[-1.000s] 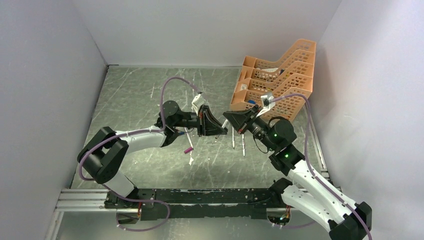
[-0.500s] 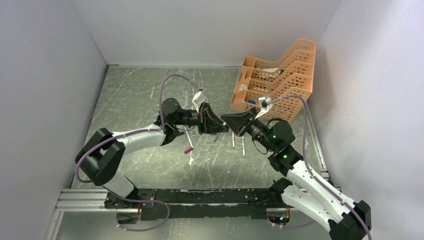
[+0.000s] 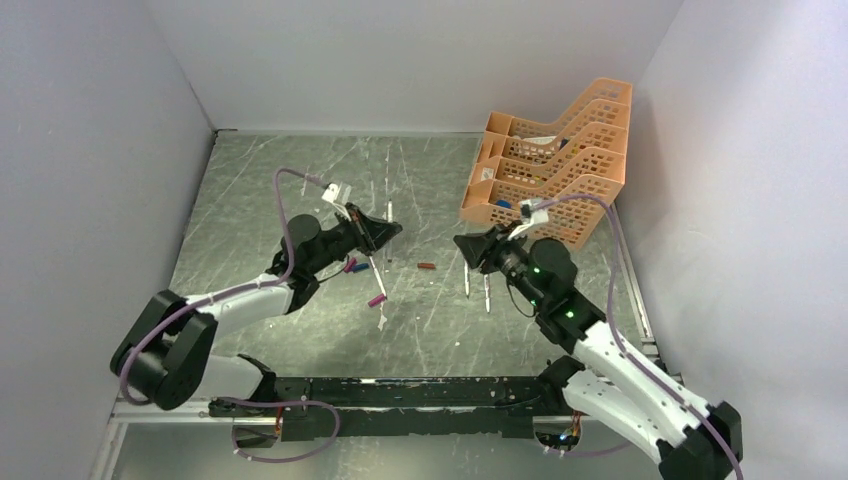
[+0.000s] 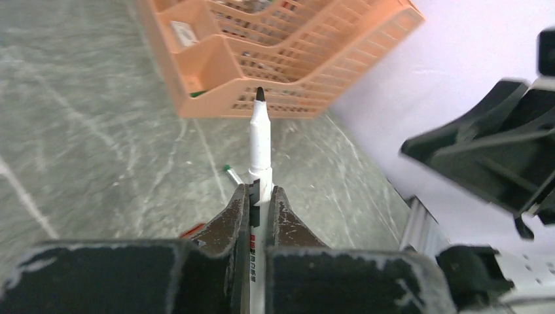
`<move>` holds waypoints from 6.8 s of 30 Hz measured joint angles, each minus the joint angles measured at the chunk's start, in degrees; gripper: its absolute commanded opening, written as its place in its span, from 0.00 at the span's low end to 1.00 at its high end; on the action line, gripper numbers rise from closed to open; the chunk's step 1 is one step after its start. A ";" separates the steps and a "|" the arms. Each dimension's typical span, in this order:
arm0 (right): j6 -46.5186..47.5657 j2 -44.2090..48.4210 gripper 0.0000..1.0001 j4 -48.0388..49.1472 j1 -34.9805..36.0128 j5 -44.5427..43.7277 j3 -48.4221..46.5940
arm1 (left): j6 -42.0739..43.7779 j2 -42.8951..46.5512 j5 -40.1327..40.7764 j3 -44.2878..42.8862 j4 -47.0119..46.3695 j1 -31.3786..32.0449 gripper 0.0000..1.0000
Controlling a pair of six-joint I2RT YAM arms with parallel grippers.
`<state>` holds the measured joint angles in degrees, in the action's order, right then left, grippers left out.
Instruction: Insert the pens into the pen caps
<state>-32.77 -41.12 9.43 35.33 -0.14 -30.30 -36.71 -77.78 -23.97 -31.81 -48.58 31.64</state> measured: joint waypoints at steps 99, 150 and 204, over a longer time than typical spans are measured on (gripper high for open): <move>-27.52 -68.70 0.00 -25.29 13.31 -38.42 -34.73 | 5.05 22.25 26.21 1.46 30.71 -0.07 0.07; -12.22 -20.48 0.00 49.27 3.28 12.33 2.25 | -18.97 -7.80 -13.11 4.26 -36.92 10.51 0.07; -13.09 -20.28 0.00 50.73 3.30 14.03 3.74 | -14.16 -7.08 -10.51 3.37 -34.51 12.79 0.07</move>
<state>-45.87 -61.41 60.16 38.63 13.89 -26.57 -50.87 -84.86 -34.48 -28.45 -83.09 44.42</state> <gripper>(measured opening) 0.116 0.124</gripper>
